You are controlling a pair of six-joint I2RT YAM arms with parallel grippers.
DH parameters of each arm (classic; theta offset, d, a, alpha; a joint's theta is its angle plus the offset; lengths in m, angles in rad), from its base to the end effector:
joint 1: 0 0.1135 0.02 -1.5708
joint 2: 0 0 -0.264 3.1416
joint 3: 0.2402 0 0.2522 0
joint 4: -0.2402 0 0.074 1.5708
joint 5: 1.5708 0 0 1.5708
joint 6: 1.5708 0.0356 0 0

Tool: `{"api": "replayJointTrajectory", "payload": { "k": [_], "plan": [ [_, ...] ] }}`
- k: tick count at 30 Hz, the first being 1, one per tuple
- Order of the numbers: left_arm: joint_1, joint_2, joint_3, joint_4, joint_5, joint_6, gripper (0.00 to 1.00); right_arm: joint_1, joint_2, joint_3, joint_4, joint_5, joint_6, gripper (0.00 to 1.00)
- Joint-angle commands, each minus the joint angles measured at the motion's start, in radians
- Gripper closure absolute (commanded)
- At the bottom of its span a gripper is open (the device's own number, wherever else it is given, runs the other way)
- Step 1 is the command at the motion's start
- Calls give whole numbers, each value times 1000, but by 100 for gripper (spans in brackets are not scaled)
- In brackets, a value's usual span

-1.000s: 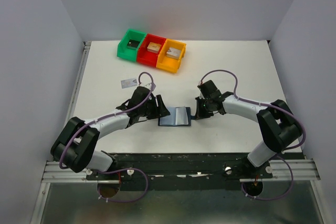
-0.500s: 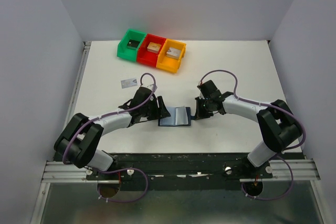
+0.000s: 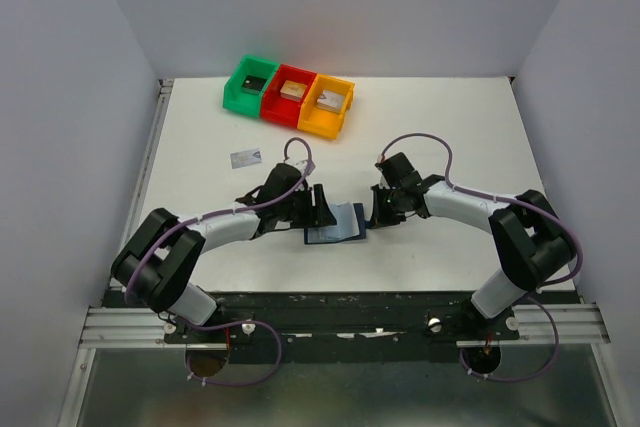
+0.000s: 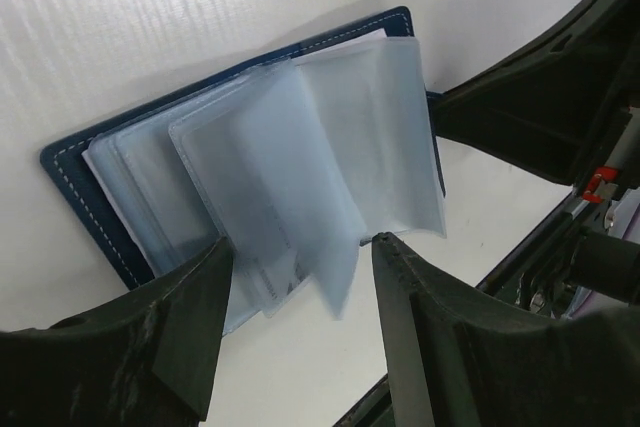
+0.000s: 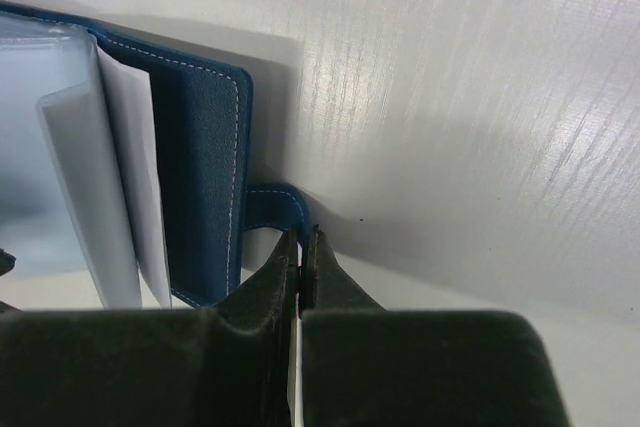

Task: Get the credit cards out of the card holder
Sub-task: Remove the credit card from the card holder.

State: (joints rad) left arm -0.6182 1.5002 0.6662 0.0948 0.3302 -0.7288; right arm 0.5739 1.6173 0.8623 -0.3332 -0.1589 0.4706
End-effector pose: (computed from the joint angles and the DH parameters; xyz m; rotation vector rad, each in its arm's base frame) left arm 0.2296 -0.1775 0.1632 0.0455 2.5051 -1.0136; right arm 0.2509 0.1689 0.1564 -0.1960 2.7468 0.5280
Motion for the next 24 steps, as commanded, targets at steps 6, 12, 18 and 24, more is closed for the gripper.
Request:
{"api": "replayJointTrajectory", "payload": {
  "k": [6,12,18,24],
  "plan": [
    [-34,12,53,19,55,51,34,-3,-8,-9,19,-18,0,100],
    [-64,52,108,-10,70,80,33,-3,-11,-13,17,-18,0,99],
    [-69,46,110,-50,11,74,33,-5,-20,-19,3,5,-6,96],
    [-69,35,111,-78,-33,75,33,-3,-17,-22,3,9,-7,93]
  ]
}}
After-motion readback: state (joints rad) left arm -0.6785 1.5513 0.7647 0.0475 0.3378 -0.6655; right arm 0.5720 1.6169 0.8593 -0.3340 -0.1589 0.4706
